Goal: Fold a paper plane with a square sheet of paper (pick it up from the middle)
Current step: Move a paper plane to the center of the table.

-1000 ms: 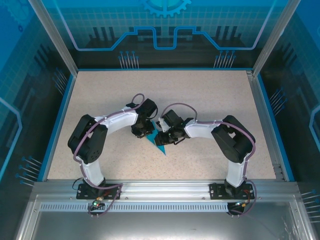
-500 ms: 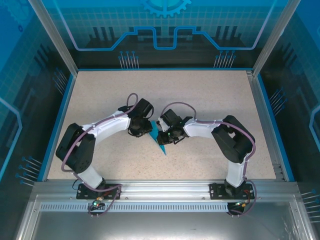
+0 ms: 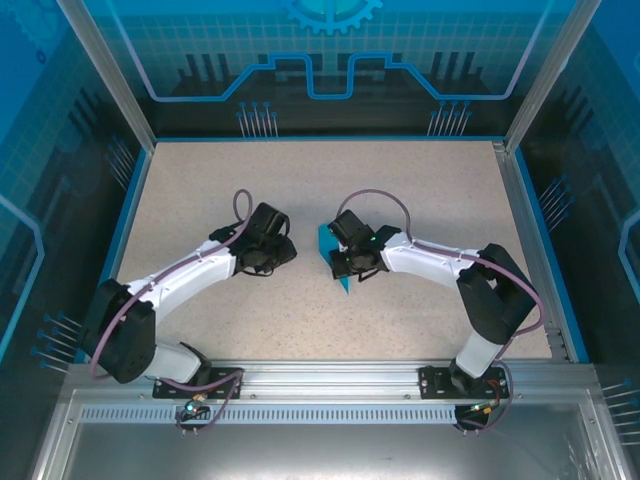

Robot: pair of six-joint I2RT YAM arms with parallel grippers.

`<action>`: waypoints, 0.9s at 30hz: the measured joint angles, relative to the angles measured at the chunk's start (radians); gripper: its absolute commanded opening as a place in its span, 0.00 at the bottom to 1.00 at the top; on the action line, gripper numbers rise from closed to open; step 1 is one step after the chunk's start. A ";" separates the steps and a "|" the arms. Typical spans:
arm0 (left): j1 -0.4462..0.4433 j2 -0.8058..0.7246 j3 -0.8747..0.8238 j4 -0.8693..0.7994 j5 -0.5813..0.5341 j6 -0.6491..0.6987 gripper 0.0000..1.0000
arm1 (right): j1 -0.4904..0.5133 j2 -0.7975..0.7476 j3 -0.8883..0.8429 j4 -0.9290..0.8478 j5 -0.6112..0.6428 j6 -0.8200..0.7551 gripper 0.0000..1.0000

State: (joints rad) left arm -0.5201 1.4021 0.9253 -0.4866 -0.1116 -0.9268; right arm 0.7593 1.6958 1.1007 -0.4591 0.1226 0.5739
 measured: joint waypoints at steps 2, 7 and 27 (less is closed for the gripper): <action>0.006 -0.005 -0.012 0.008 -0.001 -0.008 0.47 | 0.000 0.000 0.010 -0.030 0.025 0.007 0.05; 0.015 -0.010 -0.031 0.030 -0.002 -0.015 0.61 | 0.000 0.005 0.049 -0.091 0.061 0.026 0.07; 0.047 -0.075 -0.087 0.048 -0.019 -0.018 0.70 | 0.006 0.208 0.185 -0.176 0.055 0.108 0.08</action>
State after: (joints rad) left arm -0.4728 1.3270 0.8387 -0.4389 -0.1307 -0.9443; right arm 0.7658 1.9041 1.2861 -0.6350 0.1780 0.6819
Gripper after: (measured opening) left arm 0.695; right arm 0.079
